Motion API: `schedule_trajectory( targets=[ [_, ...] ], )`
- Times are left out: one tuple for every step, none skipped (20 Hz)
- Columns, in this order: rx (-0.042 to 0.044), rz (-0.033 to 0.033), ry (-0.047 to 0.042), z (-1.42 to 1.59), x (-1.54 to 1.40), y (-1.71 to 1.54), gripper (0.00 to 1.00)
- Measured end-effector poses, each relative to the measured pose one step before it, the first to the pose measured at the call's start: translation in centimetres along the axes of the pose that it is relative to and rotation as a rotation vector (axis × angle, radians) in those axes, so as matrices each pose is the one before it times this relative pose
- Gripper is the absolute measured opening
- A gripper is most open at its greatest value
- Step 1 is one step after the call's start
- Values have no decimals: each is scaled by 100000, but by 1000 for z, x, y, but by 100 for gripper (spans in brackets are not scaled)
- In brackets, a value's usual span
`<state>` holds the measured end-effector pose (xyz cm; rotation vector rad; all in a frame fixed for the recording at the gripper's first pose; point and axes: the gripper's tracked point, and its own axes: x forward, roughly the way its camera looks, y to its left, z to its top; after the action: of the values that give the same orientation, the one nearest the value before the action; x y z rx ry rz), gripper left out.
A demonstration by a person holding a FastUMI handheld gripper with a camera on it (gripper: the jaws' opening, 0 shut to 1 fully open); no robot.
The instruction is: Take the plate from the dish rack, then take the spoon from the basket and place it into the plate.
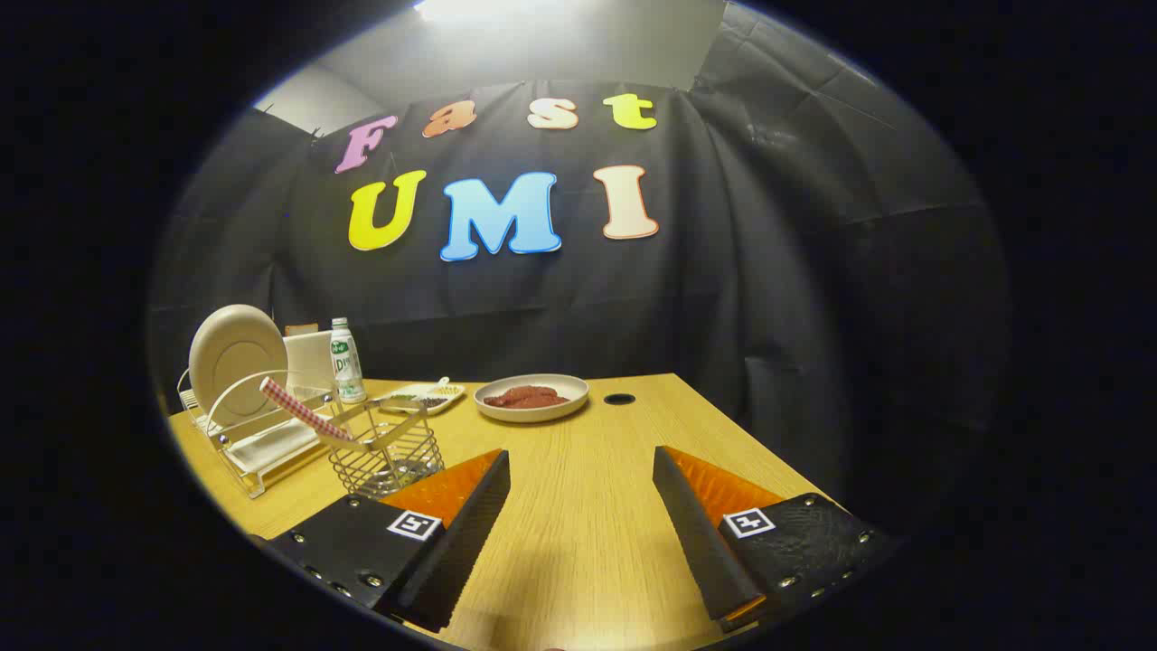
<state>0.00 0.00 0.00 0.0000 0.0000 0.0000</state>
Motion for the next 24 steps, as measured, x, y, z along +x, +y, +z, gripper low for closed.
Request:
schedule_trajectory(
  targets=[
    [2,-455,-655,467,555,-219,98],
    [-656,-688,-1369,679,843,-198,98],
    [-746,-608,-1453,1070,372,-188,98],
    [-1602,-1348,-2618,1538,200,-197,98],
    [-1954,-2368,-2397,1722,-38,-532,98],
    [-1704,-3283,-1692,1538,-74,-588,98],
    [-1232,-3346,-410,1347,-381,-719,98],
    [-1401,-3440,-431,1141,-771,-461,98],
    [-1308,-3062,-1129,1518,-947,-426,98],
    [-240,-2235,-593,1258,-833,-165,98],
    [401,-1819,219,1184,-1010,131,97],
    [121,-2105,497,927,-980,318,98],
    [-78,-2087,929,880,-1001,373,98],
    [-65,-1267,1206,804,-1000,699,98],
    [-350,-695,1002,717,-999,998,98],
    [-88,187,821,749,-1068,1303,98],
    [503,902,570,639,-756,1389,98],
    [709,1415,490,572,-812,1763,98],
    [421,1298,422,556,-645,1925,98],
    [482,1554,318,362,-435,1756,98],
    [513,1533,430,372,-353,1783,98],
    [953,2265,666,222,-257,2162,98],
    [861,1901,457,230,-186,1882,98],
    [888,1966,500,98,-248,1933,98]
  ],
)
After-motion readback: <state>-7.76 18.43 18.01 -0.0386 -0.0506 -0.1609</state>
